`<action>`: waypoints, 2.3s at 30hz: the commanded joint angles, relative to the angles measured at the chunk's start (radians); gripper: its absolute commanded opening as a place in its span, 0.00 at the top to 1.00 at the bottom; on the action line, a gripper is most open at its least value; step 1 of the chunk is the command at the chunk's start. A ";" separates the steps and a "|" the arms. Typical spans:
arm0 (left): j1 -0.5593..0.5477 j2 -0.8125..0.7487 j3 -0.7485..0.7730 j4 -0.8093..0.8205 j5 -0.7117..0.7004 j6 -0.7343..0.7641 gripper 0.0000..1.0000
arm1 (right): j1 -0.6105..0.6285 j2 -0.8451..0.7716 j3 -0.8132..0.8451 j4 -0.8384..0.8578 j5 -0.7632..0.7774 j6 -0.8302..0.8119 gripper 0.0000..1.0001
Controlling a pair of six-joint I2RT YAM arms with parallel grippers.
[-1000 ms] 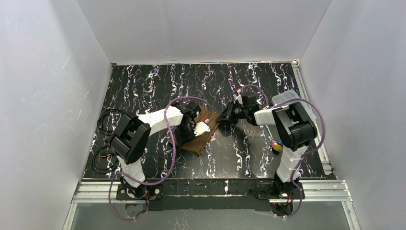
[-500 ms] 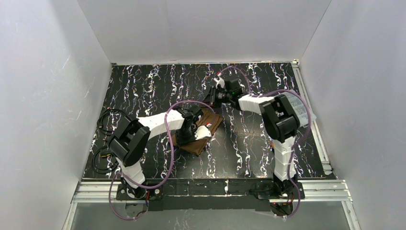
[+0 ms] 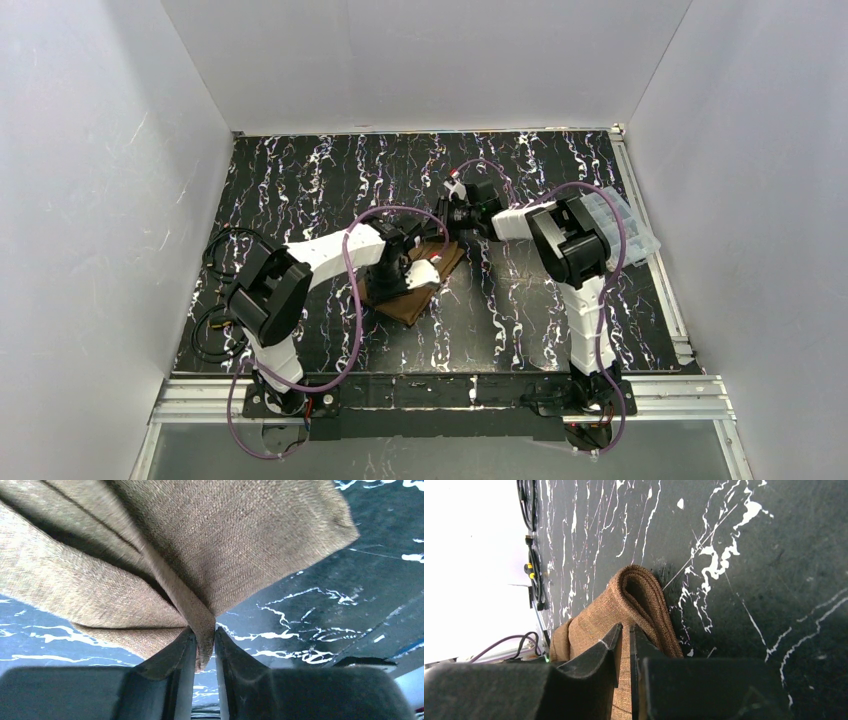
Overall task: Fold the napkin into a case and place the utensils inside
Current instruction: Rotate the 2/3-rectangle-folded napkin at the center of the board.
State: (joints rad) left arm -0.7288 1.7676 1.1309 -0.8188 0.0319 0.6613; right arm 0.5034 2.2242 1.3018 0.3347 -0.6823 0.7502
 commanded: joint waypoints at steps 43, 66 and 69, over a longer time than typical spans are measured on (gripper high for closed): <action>-0.031 -0.269 0.048 -0.037 0.207 -0.177 0.02 | -0.116 -0.279 -0.153 -0.166 0.021 -0.085 0.76; -0.301 -0.307 -0.518 0.685 -0.412 0.372 0.55 | -0.132 -0.294 -0.297 -0.193 0.125 -0.141 0.81; -0.298 -0.323 -0.581 0.756 -0.418 0.465 0.65 | -0.130 -0.356 -0.380 -0.163 0.147 -0.122 0.82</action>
State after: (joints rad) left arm -1.0290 1.4551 0.6384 -0.2020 -0.3614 0.9657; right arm 0.3706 1.9518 1.0145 0.1528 -0.5873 0.6113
